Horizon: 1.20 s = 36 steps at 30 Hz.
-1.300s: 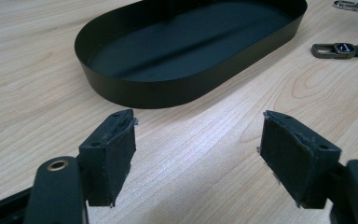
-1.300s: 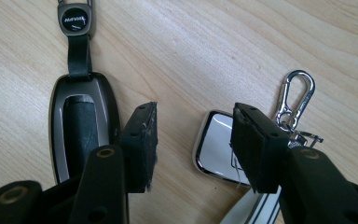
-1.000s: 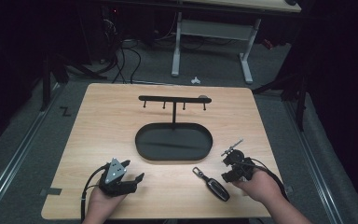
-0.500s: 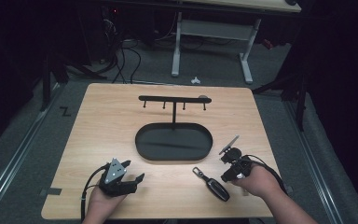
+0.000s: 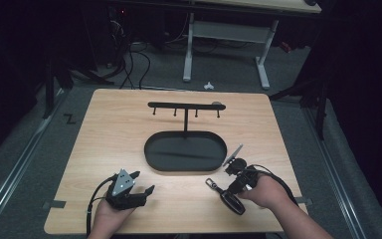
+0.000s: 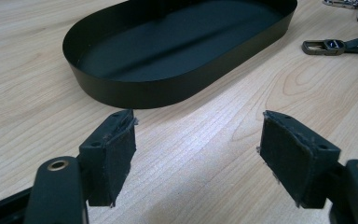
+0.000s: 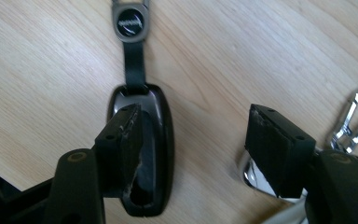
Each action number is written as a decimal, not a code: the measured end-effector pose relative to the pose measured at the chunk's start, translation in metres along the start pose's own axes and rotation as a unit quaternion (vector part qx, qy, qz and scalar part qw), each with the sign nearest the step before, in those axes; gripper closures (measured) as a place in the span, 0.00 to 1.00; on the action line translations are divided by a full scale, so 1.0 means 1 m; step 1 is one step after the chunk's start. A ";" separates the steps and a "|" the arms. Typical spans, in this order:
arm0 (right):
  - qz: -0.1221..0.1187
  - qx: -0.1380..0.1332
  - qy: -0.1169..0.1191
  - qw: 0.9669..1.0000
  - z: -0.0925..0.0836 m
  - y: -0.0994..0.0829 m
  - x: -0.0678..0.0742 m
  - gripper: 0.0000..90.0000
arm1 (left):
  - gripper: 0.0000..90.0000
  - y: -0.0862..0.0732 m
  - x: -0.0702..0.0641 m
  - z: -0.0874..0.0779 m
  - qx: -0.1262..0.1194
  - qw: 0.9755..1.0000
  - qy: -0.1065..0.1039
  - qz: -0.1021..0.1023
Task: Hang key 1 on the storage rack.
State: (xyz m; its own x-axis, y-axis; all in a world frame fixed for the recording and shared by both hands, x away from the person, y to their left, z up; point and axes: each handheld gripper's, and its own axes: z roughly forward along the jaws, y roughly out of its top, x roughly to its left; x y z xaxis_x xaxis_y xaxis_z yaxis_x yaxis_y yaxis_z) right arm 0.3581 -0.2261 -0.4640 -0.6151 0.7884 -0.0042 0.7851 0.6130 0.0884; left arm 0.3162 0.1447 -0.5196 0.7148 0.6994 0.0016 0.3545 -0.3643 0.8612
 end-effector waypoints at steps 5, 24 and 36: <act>-0.029 -0.007 0.002 1.000 0.003 0.011 0.006 0.40 | 0.30 0.000 0.000 0.000 0.000 1.000 -0.002 0.000; -0.032 0.013 0.011 0.999 0.022 0.032 0.026 0.37 | 0.30 0.000 0.000 0.000 -0.001 1.000 -0.004 0.001; -0.029 0.022 0.009 0.999 0.027 0.035 0.025 0.54 | 0.30 0.000 0.000 0.000 0.000 1.000 -0.004 0.003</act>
State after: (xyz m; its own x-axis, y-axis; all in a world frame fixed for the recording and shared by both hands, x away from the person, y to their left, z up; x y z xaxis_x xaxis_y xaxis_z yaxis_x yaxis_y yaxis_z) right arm 0.3723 -0.1836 -0.4878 -0.6599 0.7513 0.0103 0.7509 0.6589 0.0448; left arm 0.3166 0.1446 -0.5195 0.7211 0.6928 0.0030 0.3508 -0.3688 0.8608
